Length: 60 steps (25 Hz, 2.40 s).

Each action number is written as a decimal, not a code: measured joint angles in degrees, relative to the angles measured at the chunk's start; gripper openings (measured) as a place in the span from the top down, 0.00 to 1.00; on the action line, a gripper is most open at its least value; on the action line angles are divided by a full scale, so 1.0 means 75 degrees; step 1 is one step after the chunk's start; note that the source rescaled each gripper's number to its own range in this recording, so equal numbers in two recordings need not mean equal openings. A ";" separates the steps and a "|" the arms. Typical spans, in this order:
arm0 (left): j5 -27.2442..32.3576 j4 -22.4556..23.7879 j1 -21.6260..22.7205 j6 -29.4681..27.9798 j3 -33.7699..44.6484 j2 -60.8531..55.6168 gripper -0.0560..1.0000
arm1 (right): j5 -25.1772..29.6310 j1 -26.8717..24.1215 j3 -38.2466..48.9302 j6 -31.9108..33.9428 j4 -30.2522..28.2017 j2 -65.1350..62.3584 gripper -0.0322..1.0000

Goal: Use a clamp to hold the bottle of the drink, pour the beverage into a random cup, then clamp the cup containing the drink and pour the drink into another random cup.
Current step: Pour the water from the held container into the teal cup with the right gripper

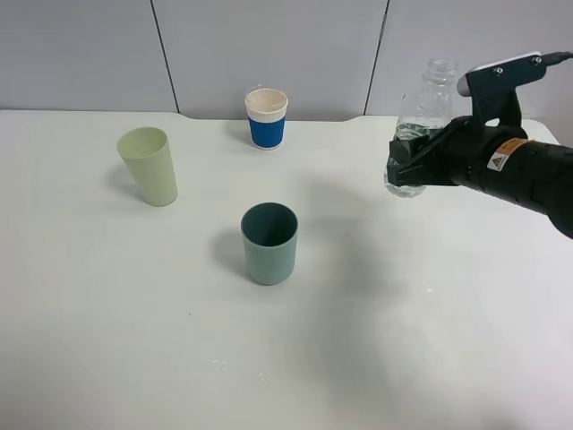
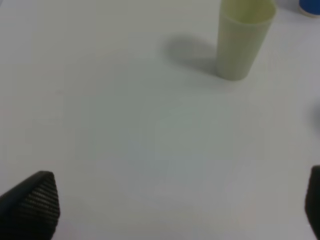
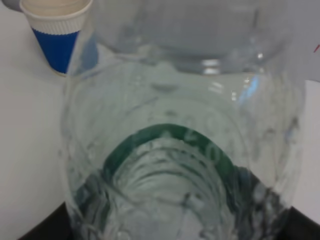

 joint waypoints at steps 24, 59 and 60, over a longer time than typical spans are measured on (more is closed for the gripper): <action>0.0000 0.0000 0.0000 0.0000 0.0000 0.0000 0.00 | 0.1677 0.0407 -0.1915 0.1548 -0.5835 -0.0015 0.96; 0.0000 -0.0007 0.0000 0.0040 0.0000 0.0000 0.00 | 0.3603 0.2064 -0.3032 0.2311 -0.9593 0.1461 0.96; 0.0000 -0.0007 0.0000 0.0040 0.0000 0.0000 0.00 | 0.3620 0.2064 -0.3032 0.2225 -0.9653 0.1461 0.96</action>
